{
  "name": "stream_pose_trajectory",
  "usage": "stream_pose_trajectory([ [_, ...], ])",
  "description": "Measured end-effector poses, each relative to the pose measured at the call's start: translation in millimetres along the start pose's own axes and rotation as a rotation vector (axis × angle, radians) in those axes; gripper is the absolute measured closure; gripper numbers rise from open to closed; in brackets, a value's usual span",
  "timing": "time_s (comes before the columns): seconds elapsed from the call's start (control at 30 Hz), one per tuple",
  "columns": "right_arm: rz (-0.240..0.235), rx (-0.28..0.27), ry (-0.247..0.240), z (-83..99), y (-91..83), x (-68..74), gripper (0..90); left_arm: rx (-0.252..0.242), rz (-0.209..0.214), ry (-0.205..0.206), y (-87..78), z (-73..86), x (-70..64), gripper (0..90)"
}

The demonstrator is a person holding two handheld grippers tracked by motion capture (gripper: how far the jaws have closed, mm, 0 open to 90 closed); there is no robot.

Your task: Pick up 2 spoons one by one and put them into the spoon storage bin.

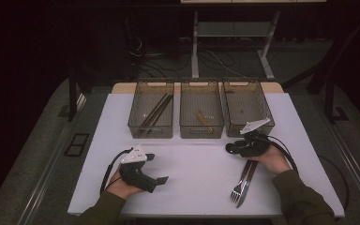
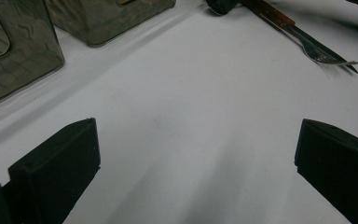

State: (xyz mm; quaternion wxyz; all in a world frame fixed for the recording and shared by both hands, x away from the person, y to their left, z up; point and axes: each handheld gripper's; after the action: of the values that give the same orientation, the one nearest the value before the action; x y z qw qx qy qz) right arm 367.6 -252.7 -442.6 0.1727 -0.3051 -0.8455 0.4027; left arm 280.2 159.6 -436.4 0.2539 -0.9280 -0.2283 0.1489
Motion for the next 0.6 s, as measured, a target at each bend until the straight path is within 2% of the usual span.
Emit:
stream_pose_trajectory([
  [0.17, -0.001, 0.003, -0.019, -0.1, -0.8, 0.6, 69.0, 0.002, 0.000, 0.000, 0.1, 0.0, -0.2, 0.0],
  [0.3, 0.004, 0.003, -0.025, 1.0, -3.9, -0.7, 75.9, 0.001, -0.001, 0.001, 0.0, 0.0, 0.0, 0.0],
  [0.4, -0.008, -0.008, -0.030, 1.3, -6.9, -2.4, 81.3, 0.002, 0.000, 0.001, 0.1, 0.0, -0.2, 0.0],
  [0.6, -0.040, -0.021, -0.038, 1.4, -12.0, -4.0, 86.0, 0.001, 0.000, 0.001, 0.1, -0.1, -0.3, 0.0],
])
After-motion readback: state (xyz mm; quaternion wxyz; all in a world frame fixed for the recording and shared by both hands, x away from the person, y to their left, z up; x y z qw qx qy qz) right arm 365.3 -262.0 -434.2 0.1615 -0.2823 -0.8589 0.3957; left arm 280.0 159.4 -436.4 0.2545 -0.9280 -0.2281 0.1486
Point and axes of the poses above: each handheld gripper's, and its own axes: y roughly forward along the jaws, z roughly out of its underside, x roughly to its left, and after that the axes turned 1 degree about z, right-handed
